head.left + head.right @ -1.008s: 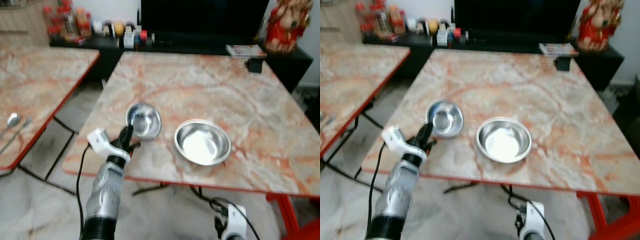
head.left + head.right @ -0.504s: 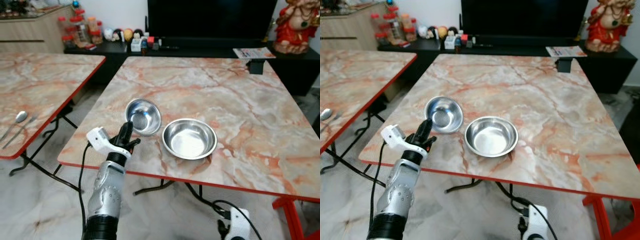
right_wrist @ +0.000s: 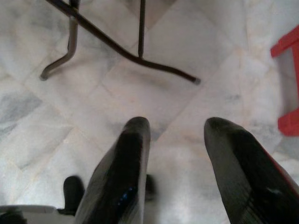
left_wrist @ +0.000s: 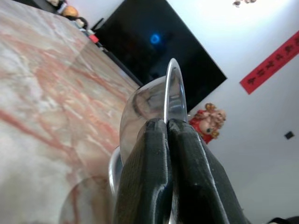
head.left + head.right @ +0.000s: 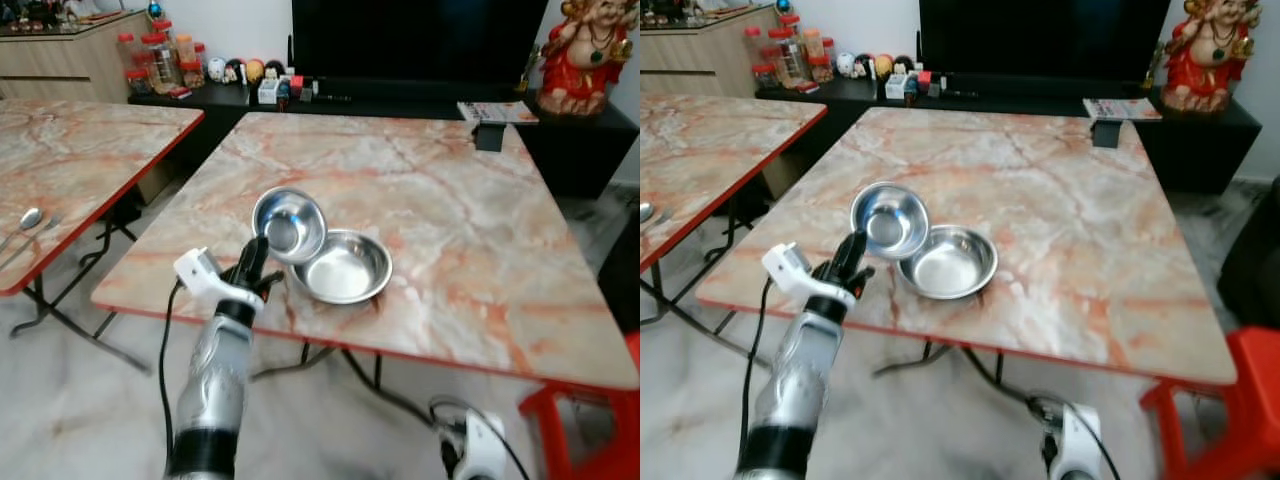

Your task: Setting the table

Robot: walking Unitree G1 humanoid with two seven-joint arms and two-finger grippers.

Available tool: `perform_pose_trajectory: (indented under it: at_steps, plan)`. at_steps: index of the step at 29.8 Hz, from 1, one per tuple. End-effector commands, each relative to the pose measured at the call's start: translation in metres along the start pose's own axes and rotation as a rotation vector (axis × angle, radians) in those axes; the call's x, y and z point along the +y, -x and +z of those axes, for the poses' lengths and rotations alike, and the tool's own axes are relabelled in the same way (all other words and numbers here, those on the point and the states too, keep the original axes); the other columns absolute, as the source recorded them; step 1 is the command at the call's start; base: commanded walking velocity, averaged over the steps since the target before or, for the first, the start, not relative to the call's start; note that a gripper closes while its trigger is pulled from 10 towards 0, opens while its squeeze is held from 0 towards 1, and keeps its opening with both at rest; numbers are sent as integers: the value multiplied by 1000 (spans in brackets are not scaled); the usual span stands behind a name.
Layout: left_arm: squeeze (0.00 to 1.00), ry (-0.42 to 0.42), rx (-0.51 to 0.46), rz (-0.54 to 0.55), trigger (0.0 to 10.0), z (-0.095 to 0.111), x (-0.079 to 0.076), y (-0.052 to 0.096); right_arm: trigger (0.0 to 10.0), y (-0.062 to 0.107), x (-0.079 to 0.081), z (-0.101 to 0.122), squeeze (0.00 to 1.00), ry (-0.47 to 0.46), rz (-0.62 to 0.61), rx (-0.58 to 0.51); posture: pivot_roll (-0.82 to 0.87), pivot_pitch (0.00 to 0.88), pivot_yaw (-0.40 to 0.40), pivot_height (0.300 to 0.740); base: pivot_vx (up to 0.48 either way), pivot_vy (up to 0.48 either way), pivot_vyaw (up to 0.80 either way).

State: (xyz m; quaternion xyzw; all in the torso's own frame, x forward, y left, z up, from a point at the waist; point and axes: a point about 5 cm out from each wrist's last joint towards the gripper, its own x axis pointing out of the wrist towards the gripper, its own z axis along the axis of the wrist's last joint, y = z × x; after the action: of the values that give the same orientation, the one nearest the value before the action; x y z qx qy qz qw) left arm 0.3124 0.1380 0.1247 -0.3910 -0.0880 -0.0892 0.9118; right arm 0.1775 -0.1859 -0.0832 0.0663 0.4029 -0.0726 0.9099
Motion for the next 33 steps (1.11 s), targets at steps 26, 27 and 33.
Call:
perform_pose_trajectory:
  at_steps: [26, 27, 33]
  plan:
    - [0, -9, 0, -17, 10000, 11, -2, -12, 10000, -2, -8, 11, 0, 13, -16, -18, 26, 0, -33, 740, 0, -10, -88]
    - [0, -8, -1, -16, 10000, 12, -1, -12, 10000, -3, -7, 12, 0, 13, -14, -18, 25, 0, -32, 740, 0, 0, 0]
    - [0, -8, 2, -22, 10000, 13, -1, -12, 10000, -3, -3, 12, 0, 2, -9, -19, 24, 0, -19, 740, 0, 0, -739]
